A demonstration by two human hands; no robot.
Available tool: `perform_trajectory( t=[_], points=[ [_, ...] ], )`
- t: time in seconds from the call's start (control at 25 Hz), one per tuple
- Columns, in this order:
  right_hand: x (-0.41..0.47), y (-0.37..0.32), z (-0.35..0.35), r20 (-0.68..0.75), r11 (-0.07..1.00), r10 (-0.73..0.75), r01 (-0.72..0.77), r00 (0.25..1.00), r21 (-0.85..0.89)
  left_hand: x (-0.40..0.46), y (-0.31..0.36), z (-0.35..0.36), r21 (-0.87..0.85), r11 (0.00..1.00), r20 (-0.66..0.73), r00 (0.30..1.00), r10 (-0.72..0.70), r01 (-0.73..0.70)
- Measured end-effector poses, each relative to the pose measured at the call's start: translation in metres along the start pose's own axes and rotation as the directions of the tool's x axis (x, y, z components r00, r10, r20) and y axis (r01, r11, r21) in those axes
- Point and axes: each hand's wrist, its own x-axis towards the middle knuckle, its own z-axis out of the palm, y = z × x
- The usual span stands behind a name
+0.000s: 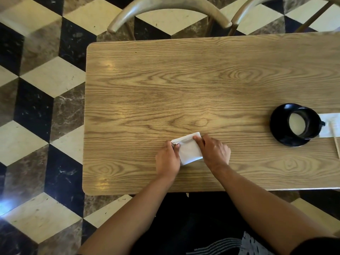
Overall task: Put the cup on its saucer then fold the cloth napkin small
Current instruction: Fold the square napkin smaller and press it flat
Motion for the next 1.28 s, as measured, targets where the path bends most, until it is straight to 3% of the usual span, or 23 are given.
perform_trajectory(
  t=[0.12, 0.2, 0.44, 0.52, 0.56, 0.64, 0.72, 0.76, 0.88, 0.96, 1.12, 1.28],
  points=[
    [-0.002, 0.004, 0.009, -0.15, 0.988, -0.133, 0.119, 0.98, -0.1, -0.001, 0.0, 0.003, -0.011, 0.999, 0.003, 0.999, -0.032, 0.032],
    [0.002, 0.007, 0.014, -0.204, 0.988, -0.107, 0.08, 0.973, -0.133, -0.001, -0.003, 0.004, -0.018, 0.999, -0.003, 0.999, -0.04, 0.04],
    [0.011, 0.014, 0.015, -0.184, 0.993, -0.112, 0.102, 0.977, -0.066, 0.002, -0.002, -0.001, 0.014, 1.0, 0.004, 1.0, -0.009, 0.009],
    [0.01, 0.012, 0.013, -0.157, 0.997, -0.082, 0.079, 0.984, -0.027, -0.002, -0.006, -0.009, 0.006, 1.0, -0.055, 0.998, 0.022, -0.022],
    [0.008, 0.011, 0.012, -0.157, 0.998, -0.059, 0.062, 0.986, 0.015, -0.006, -0.01, -0.011, 0.016, 0.993, -0.143, 0.982, 0.121, -0.12],
    [0.003, 0.009, 0.01, -0.205, 0.99, -0.037, 0.063, 0.978, 0.126, -0.017, -0.023, -0.008, 0.176, 0.898, -0.273, 0.857, 0.438, -0.403],
    [-0.008, 0.005, 0.01, -0.29, 0.966, -0.139, 0.194, 0.947, 0.173, -0.025, -0.032, 0.002, 0.298, 0.74, -0.145, 0.738, 0.659, -0.603],
    [-0.013, 0.002, 0.011, -0.313, 0.942, -0.234, 0.294, 0.92, 0.16, -0.026, -0.034, 0.006, 0.323, 0.698, -0.056, 0.723, 0.689, -0.639],
    [-0.022, -0.006, 0.014, -0.235, 0.838, -0.523, 0.544, 0.819, 0.032, -0.021, -0.029, 0.017, 0.39, 0.697, 0.107, 0.781, 0.615, -0.602],
    [-0.025, -0.011, 0.017, -0.131, 0.781, -0.624, 0.622, 0.771, -0.062, -0.017, -0.025, 0.021, 0.408, 0.727, 0.153, 0.826, 0.542, -0.553],
    [-0.023, -0.01, 0.023, 0.071, 0.759, -0.627, 0.628, 0.776, -0.168, -0.01, -0.026, 0.024, 0.482, 0.706, 0.249, 0.853, 0.458, -0.519],
    [-0.018, -0.005, 0.033, 0.08, 0.761, -0.619, 0.622, 0.781, -0.184, -0.007, -0.029, 0.026, 0.493, 0.693, 0.253, 0.849, 0.463, -0.525]
  ],
)
